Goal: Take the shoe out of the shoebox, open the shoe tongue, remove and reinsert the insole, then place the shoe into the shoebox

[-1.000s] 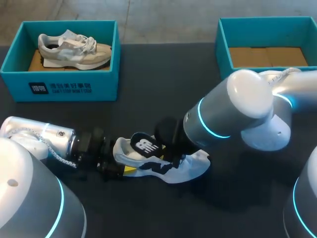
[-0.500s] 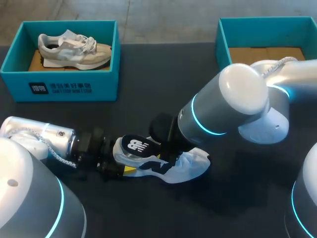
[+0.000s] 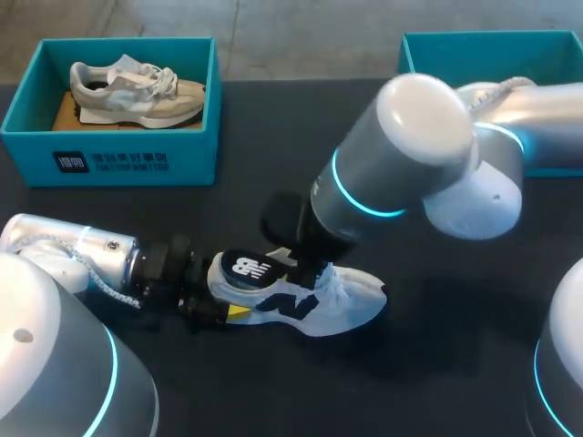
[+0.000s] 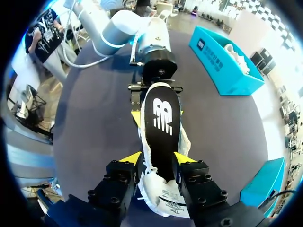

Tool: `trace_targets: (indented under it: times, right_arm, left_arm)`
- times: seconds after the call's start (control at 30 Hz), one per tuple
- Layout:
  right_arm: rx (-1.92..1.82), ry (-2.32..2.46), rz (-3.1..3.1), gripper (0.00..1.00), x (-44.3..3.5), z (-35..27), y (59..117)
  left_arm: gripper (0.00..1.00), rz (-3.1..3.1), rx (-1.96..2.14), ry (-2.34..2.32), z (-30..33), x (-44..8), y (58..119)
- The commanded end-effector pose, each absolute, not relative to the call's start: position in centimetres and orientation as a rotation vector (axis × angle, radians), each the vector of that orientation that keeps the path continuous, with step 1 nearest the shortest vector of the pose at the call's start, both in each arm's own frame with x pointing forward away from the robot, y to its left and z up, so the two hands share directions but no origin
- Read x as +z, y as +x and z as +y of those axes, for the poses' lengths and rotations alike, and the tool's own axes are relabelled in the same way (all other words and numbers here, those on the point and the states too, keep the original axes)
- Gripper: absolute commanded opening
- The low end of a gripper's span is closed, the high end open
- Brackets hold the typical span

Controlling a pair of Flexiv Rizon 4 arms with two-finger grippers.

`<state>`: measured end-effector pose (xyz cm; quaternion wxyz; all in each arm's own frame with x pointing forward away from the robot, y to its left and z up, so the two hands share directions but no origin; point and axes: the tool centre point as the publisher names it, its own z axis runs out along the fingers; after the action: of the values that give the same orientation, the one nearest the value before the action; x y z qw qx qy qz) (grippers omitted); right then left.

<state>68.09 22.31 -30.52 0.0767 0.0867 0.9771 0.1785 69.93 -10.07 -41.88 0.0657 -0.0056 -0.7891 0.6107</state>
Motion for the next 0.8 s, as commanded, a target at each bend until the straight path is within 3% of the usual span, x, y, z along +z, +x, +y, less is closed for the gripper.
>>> trace_targets:
  times: [0.03, 0.8]
  right_arm:
    - [0.427, 0.239, 2.971, 0.4, -30.0, 23.9, 68.5]
    - [0.333, 0.078, 3.141, 0.4, -30.8, 26.2, 70.1]
  left_arm:
    - [0.0, -2.381, 1.842, -0.016, -10.0, -42.2, 70.1]
    - [0.0, -2.381, 1.842, -0.016, -10.0, -42.2, 70.1]
